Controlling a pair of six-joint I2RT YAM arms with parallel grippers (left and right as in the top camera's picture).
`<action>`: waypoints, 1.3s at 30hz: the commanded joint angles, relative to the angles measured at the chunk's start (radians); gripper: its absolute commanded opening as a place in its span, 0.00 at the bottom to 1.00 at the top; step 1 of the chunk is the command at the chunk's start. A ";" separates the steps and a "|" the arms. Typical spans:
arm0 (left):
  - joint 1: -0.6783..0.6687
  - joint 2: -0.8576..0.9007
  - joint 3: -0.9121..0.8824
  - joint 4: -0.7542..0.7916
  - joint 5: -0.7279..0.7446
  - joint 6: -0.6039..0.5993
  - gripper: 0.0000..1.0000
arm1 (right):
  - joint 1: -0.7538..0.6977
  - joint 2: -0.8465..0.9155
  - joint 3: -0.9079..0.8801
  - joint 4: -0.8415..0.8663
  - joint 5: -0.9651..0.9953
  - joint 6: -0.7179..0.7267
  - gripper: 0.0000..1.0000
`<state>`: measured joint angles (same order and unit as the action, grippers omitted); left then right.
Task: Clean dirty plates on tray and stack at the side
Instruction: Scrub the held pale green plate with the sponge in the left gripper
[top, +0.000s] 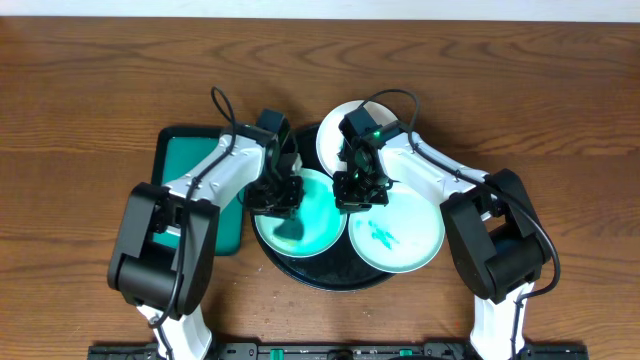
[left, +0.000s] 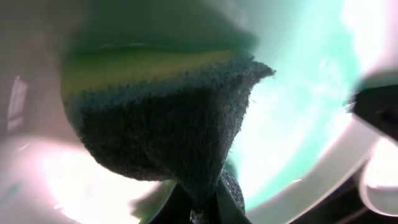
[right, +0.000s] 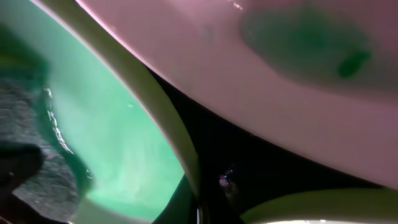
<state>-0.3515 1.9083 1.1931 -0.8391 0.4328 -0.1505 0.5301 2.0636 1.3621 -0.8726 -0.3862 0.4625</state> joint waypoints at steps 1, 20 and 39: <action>-0.036 0.040 -0.016 0.092 0.168 -0.009 0.07 | -0.009 0.040 -0.042 -0.018 0.090 -0.007 0.01; -0.036 0.032 -0.016 0.186 -0.351 -0.222 0.07 | -0.009 0.040 -0.042 -0.033 0.090 -0.007 0.01; -0.036 -0.003 -0.013 0.012 -0.668 -0.305 0.07 | -0.013 0.040 -0.042 -0.037 0.090 -0.007 0.01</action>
<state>-0.4103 1.8793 1.2167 -0.8516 -0.0074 -0.4599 0.5266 2.0636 1.3613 -0.8948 -0.3855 0.4633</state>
